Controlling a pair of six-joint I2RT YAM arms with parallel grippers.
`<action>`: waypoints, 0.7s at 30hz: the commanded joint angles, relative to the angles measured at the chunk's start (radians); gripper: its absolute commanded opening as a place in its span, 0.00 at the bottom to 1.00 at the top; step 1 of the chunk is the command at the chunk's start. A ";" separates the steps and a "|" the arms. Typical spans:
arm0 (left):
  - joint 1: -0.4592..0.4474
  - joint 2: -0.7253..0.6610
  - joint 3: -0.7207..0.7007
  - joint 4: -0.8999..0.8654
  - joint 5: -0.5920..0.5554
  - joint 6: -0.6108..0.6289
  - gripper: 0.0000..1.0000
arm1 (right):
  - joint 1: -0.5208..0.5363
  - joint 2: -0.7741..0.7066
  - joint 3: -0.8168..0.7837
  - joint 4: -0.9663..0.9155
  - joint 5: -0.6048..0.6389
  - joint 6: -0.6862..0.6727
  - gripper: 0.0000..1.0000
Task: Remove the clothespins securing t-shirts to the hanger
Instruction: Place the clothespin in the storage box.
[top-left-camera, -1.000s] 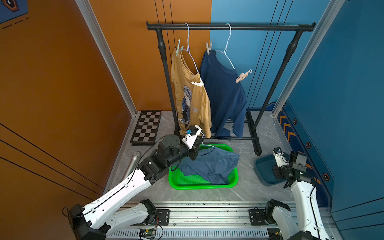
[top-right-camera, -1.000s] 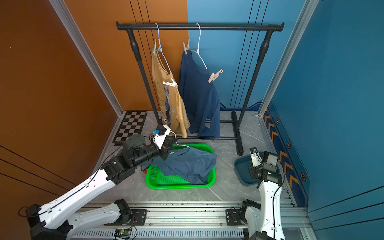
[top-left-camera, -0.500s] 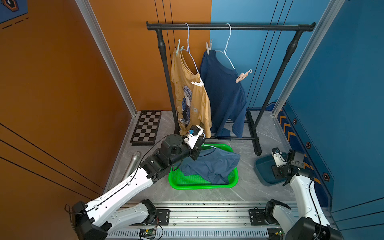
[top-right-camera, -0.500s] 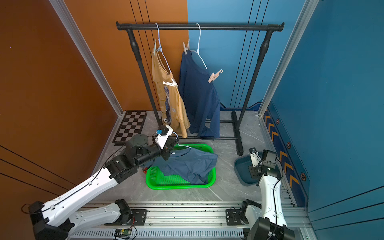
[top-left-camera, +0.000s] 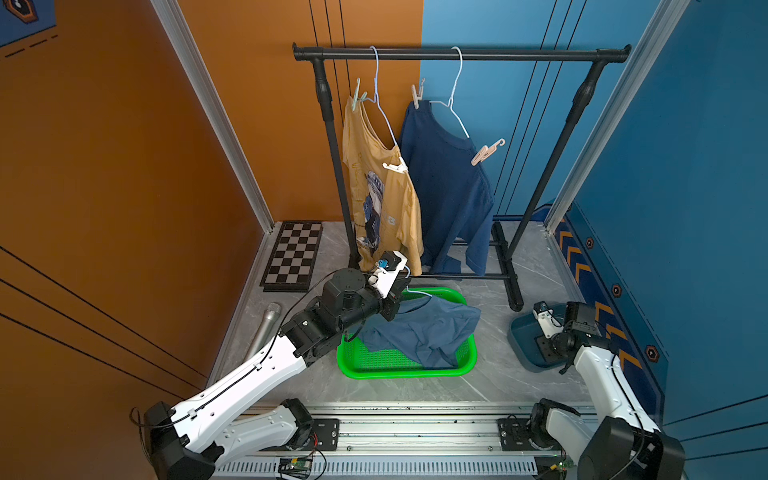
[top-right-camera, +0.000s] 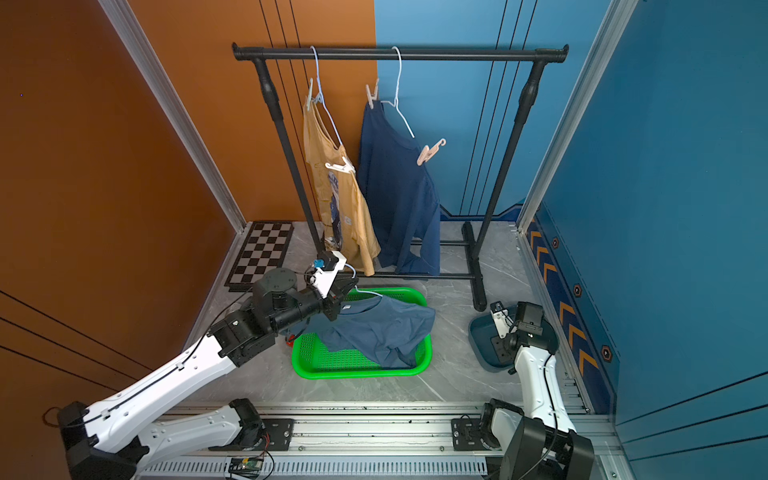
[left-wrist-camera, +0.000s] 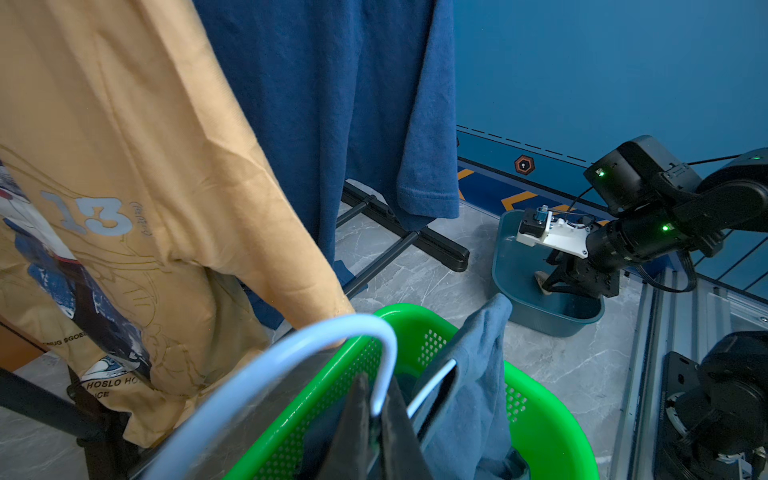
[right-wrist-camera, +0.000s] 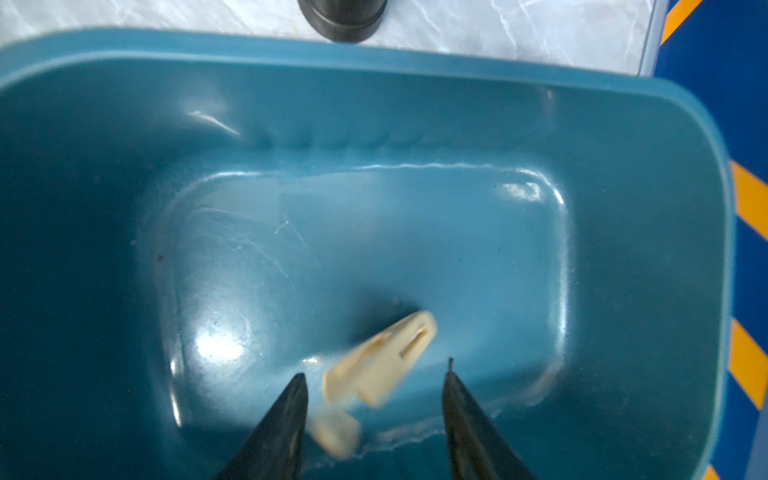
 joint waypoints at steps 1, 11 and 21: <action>-0.010 -0.001 0.010 0.011 -0.012 -0.004 0.00 | 0.013 -0.013 0.015 -0.023 0.017 0.004 0.61; -0.005 -0.018 0.011 0.012 0.051 -0.009 0.00 | 0.041 -0.167 0.102 -0.113 -0.023 0.108 0.64; -0.007 -0.027 0.028 0.010 0.102 -0.015 0.00 | 0.221 -0.363 0.287 -0.100 -0.141 0.235 0.66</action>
